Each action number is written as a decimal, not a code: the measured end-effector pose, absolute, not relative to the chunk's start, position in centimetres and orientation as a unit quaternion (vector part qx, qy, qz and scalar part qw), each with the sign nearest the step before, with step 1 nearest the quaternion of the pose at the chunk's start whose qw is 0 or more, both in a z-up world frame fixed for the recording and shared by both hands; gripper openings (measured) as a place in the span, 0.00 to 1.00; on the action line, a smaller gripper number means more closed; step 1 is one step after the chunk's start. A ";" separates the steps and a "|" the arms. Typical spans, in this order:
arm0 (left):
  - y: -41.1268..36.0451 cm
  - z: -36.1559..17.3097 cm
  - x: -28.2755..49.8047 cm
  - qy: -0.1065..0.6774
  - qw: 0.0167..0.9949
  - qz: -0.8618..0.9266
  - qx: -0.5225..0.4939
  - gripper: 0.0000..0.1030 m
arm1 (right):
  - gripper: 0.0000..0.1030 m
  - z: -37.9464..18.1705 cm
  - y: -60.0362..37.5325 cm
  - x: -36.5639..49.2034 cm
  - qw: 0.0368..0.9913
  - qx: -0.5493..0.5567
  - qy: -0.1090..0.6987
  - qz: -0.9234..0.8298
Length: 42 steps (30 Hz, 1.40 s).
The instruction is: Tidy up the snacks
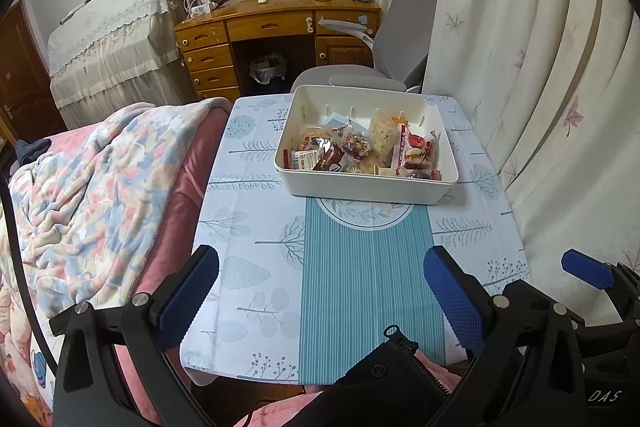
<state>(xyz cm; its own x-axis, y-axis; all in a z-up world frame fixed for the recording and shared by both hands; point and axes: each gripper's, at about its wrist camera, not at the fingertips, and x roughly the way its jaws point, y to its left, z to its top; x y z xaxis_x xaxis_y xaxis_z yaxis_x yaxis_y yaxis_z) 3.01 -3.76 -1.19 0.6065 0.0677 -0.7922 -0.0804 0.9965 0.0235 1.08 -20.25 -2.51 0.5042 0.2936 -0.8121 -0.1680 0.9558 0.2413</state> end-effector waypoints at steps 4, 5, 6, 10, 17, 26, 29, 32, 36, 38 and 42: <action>-3.7 -1.4 3.2 0.444 0.895 0.039 -0.007 0.99 | 1.00 -2.8 -20.1 1.2 0.863 0.068 0.483 0.131; -3.7 -1.5 3.3 0.445 0.894 0.038 -0.007 0.99 | 1.00 -2.8 -20.3 1.5 0.862 0.068 0.485 0.130; -3.7 -1.6 3.4 0.447 0.894 0.037 -0.007 0.99 | 1.00 -2.8 -20.3 1.6 0.862 0.069 0.486 0.129; -3.4 -2.0 3.7 0.451 0.892 0.033 -0.006 0.99 | 1.00 -3.0 -20.3 1.7 0.860 0.071 0.490 0.126; -3.2 -2.4 3.8 0.457 0.889 0.026 -0.005 0.99 | 1.00 -3.1 -20.4 1.8 0.856 0.074 0.497 0.119; -3.3 -2.4 3.9 0.457 0.889 0.027 -0.004 0.99 | 1.00 -3.2 -20.4 1.7 0.855 0.076 0.500 0.117; -3.3 -2.4 3.9 0.457 0.889 0.027 -0.004 0.99 | 1.00 -3.2 -20.4 1.7 0.855 0.076 0.500 0.116; -3.3 -2.4 3.9 0.457 0.889 0.027 -0.004 0.99 | 1.00 -3.2 -20.4 1.7 0.854 0.076 0.501 0.116; -3.4 -2.4 3.9 0.457 0.889 0.028 -0.004 0.99 | 1.00 -3.2 -20.4 1.7 0.855 0.076 0.500 0.116; -3.4 -2.4 3.9 0.457 0.889 0.028 -0.004 0.99 | 1.00 -3.2 -20.4 1.7 0.855 0.076 0.500 0.116; -3.4 -2.4 3.9 0.456 0.889 0.028 -0.003 0.99 | 1.00 -3.2 -20.4 1.7 0.855 0.076 0.500 0.116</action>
<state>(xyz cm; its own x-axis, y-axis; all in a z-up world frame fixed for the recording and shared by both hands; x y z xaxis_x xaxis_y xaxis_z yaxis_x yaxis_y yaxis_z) 3.87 -3.35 -2.40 0.5817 0.0464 -0.8120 -0.0526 0.9984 0.0193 1.70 -20.44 -3.17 0.4722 0.2750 -0.8375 -0.1230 0.9614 0.2462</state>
